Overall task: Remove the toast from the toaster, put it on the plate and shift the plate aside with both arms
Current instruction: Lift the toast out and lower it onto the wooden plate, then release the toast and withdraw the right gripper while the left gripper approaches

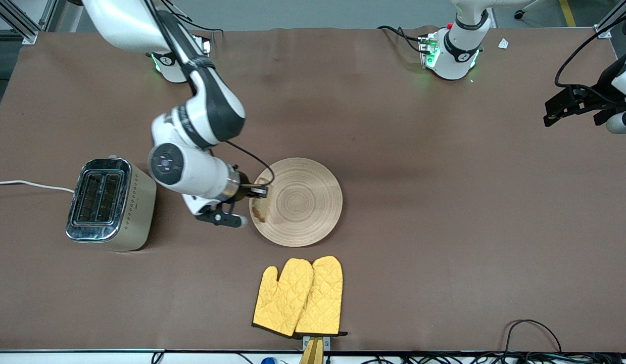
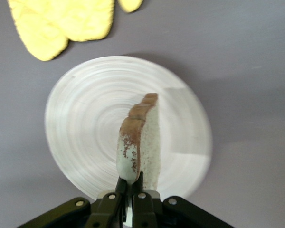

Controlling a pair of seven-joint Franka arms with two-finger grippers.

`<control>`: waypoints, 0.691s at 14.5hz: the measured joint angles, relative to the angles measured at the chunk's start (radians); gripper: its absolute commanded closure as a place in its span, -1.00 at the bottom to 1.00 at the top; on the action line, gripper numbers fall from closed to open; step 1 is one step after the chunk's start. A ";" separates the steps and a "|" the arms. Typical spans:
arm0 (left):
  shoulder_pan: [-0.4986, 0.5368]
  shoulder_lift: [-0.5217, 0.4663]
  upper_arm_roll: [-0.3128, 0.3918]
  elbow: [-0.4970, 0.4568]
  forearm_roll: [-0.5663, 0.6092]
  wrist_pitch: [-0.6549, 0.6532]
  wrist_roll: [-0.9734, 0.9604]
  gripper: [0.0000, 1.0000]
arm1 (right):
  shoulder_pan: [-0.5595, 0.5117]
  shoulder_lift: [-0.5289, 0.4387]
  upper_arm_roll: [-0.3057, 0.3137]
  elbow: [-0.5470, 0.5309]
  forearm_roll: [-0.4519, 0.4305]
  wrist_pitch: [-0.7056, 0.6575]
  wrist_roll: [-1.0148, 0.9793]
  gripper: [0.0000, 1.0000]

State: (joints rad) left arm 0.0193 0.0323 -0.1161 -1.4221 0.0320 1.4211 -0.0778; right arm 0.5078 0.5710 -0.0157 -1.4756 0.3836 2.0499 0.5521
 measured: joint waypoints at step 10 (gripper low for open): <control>0.000 0.120 0.000 -0.017 -0.203 0.000 0.000 -1.00 | 0.048 0.068 -0.080 -0.012 -0.036 0.005 0.008 -1.00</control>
State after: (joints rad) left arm 0.0196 0.1523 -0.1164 -1.4389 -0.1708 1.4206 -0.0774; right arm 0.5554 0.6386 -0.0961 -1.4872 0.3478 2.0545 0.5604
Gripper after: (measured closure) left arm 0.000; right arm 0.379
